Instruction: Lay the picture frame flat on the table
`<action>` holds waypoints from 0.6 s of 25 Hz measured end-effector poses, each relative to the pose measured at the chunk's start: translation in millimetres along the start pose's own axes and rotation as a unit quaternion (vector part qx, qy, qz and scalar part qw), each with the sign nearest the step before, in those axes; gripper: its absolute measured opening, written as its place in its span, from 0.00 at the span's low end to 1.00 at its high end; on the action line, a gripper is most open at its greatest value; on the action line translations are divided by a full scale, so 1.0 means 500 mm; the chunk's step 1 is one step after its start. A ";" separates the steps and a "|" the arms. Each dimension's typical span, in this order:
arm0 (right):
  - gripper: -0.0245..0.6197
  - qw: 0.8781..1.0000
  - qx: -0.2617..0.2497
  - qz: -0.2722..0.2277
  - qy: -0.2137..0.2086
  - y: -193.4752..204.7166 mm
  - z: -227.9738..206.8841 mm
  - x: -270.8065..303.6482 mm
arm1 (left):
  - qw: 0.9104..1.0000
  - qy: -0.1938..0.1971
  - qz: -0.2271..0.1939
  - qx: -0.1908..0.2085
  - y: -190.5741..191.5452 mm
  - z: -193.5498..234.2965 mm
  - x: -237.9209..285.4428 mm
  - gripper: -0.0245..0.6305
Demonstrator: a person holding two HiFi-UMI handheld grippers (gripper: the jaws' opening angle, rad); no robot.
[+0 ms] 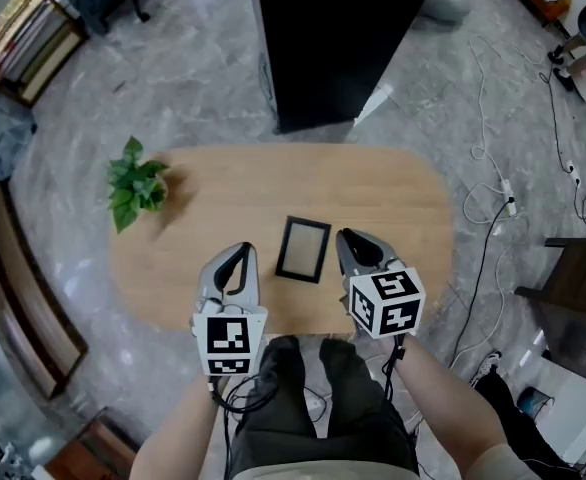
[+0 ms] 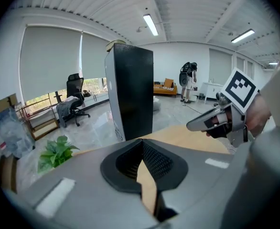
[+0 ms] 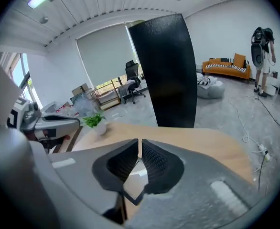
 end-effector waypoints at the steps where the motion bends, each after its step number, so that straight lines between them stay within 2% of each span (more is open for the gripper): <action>1: 0.08 1.000 -0.002 -0.014 0.000 -0.033 0.005 -0.015 | 1.000 0.000 -0.006 0.004 -0.020 0.003 -0.005 0.07; 8: 0.07 0.994 -0.029 -0.105 0.002 -0.260 0.042 -0.133 | 0.998 0.005 -0.055 0.032 -0.183 0.010 -0.046 0.07; 15: 0.05 0.982 -0.074 -0.171 -0.011 -0.431 0.099 -0.268 | 0.993 -0.006 -0.108 0.047 -0.350 0.005 -0.117 0.07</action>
Point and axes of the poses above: the fingertips, and each gripper's own axes: x forward along the fingers, z to its left, y out of its underside, the point moved 1 cm from there along -x, backward along the fingers, and after that the axes turned 12 degrees about -z, right-handed, at the moved point
